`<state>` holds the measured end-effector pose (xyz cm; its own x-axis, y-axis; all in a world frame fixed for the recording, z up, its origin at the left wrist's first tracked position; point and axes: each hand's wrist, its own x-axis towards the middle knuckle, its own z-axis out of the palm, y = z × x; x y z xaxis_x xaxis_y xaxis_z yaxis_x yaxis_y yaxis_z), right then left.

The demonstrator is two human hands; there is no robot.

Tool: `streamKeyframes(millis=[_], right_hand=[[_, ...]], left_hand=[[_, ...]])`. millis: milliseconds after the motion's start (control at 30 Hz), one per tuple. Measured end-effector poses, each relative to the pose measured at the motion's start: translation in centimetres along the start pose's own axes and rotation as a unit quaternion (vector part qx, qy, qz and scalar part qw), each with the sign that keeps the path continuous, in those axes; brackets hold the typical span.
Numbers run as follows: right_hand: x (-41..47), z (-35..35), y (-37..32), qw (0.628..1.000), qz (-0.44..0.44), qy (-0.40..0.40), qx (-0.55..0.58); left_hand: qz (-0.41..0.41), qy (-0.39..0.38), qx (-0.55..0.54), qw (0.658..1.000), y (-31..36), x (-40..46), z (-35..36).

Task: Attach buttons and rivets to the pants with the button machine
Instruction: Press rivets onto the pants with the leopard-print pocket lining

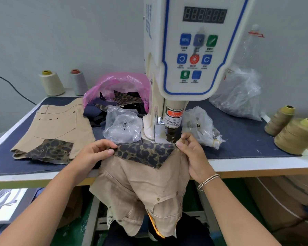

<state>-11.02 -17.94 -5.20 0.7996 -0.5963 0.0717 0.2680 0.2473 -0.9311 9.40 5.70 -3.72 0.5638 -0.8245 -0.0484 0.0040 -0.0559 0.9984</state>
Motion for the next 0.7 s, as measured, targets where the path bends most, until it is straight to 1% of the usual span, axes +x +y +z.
streamKeyframes(millis=[367, 567, 700], right_hand=[[0.19, 0.29, -0.12, 1.0, 0.009, 0.011, 0.012], [0.09, 0.6, -0.35, 1.0, 0.013, 0.016, 0.019], [-0.13, 0.5, -0.5, 0.999, 0.023, 0.018, 0.025]], left_hand=[[0.001, -0.004, -0.003, 1.0, 0.1, 0.12, -0.02], [-0.002, 0.007, -0.005, 1.0, 0.3, -0.03, 0.16], [0.006, -0.002, -0.008, 1.0, 0.45, -0.11, 0.25]])
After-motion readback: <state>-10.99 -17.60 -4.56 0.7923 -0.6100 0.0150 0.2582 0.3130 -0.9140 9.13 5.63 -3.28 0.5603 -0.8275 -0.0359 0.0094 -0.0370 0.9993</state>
